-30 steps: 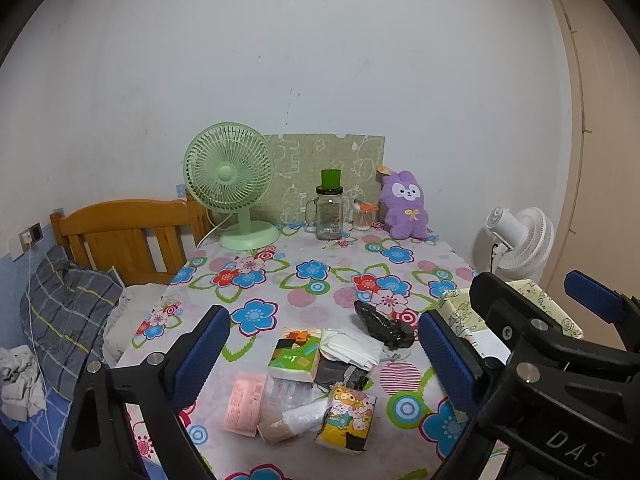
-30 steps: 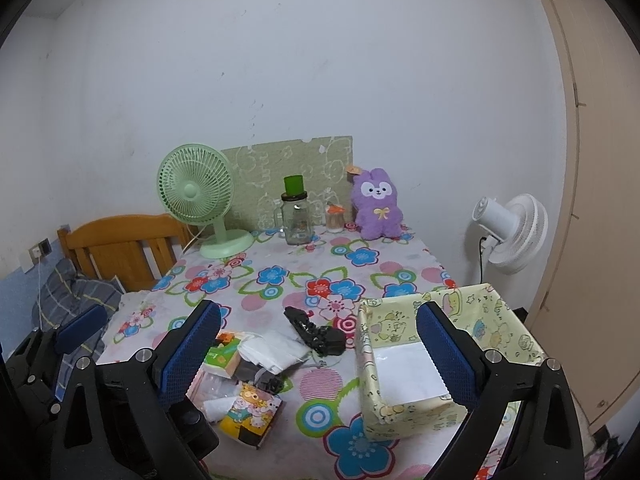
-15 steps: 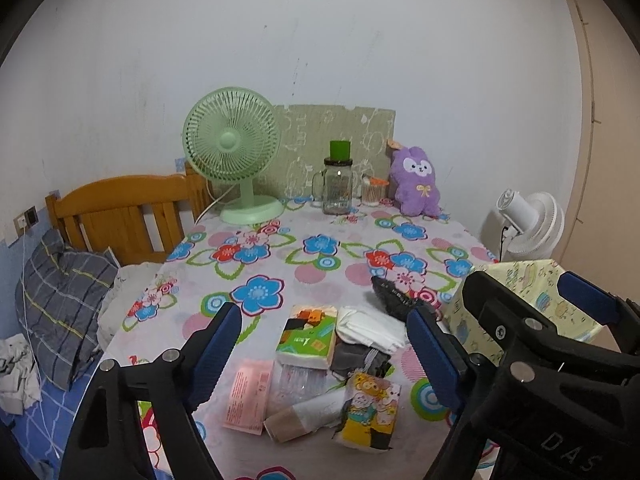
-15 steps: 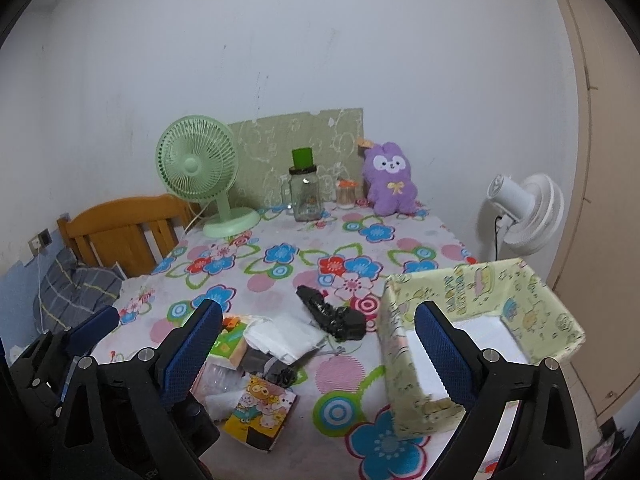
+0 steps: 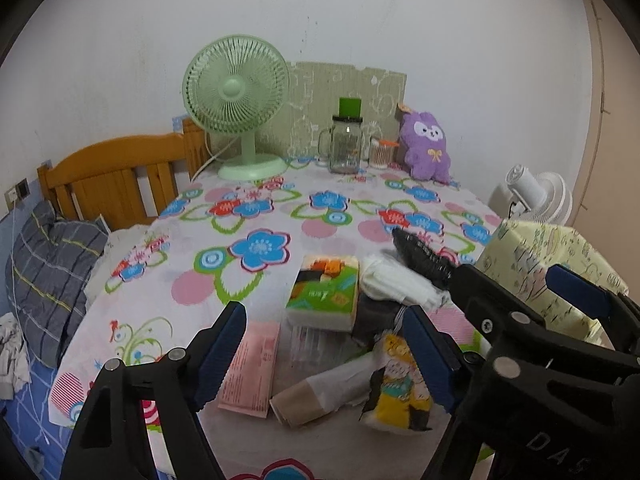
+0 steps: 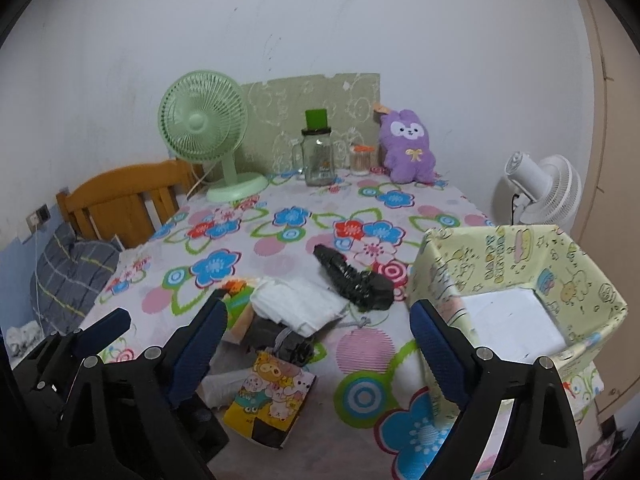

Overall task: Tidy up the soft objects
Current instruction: 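Reach the right tool to the yellow cartoon-printed cup and grasp it, then grasp the white tan-based paper cup with the left tool while the right holds the cartoon cup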

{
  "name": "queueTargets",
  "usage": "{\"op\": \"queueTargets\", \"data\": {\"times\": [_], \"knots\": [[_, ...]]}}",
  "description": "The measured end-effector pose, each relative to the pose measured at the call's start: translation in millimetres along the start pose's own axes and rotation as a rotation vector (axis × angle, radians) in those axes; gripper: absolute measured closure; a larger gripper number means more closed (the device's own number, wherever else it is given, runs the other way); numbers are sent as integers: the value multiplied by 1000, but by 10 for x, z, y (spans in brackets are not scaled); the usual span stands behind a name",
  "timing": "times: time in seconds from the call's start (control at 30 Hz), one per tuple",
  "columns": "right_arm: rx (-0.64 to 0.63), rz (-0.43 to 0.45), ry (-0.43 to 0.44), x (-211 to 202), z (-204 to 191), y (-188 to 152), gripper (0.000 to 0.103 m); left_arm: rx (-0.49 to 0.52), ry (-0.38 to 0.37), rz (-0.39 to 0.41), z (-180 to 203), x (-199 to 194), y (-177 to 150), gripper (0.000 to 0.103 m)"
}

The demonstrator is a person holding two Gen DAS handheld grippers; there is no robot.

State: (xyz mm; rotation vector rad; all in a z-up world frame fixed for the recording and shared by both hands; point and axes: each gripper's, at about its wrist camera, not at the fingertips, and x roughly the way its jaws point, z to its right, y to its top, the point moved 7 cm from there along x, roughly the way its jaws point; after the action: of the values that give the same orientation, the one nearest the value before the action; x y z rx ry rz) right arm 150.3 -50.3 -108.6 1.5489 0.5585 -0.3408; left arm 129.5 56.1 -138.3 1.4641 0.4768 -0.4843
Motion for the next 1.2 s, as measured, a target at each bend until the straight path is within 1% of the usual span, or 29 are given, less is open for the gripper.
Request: {"op": "queueTargets", "data": {"times": [0.2, 0.5, 0.67, 0.73, 0.83, 0.93, 1.0, 1.07, 1.1, 1.17, 1.2], "knots": [[5, -44, 2, 175, -73, -178, 9, 7, 20, -45, -72, 132, -165, 23], [6, -114, 10, 394, -150, -409, 9, 13, 12, -87, -40, 235, -390, 24], [3, -163, 15, 499, -190, -520, 13, 22, -3, -107, 22, 270, -481, 24], [16, -186, 23, 541, -188, -562, 14, 21, 2, -113, 13, 293, -502, 24], [27, -220, 23, 606, -188, -637, 16, 11, 0, -141, -2, 348, -568, 24], [34, -257, 28, 663, -188, -712, 21, 2, -8, -165, -14, 394, -626, 24], [39, -266, 34, 684, -199, -735, 27, 3, -5, -166, -16, 401, -638, 24], [35, -265, 27, 684, -196, -733, 40, 9, 7, -165, -11, 406, -638, 24], [31, -267, 19, 689, -188, -734, 41, 13, 12, -164, -8, 410, -639, 25], [38, -272, 18, 691, -169, -748, 45, 20, 19, -161, 4, 413, -637, 25], [40, -273, 17, 692, -160, -749, 46, 20, 17, -161, 15, 415, -637, 25]]}}
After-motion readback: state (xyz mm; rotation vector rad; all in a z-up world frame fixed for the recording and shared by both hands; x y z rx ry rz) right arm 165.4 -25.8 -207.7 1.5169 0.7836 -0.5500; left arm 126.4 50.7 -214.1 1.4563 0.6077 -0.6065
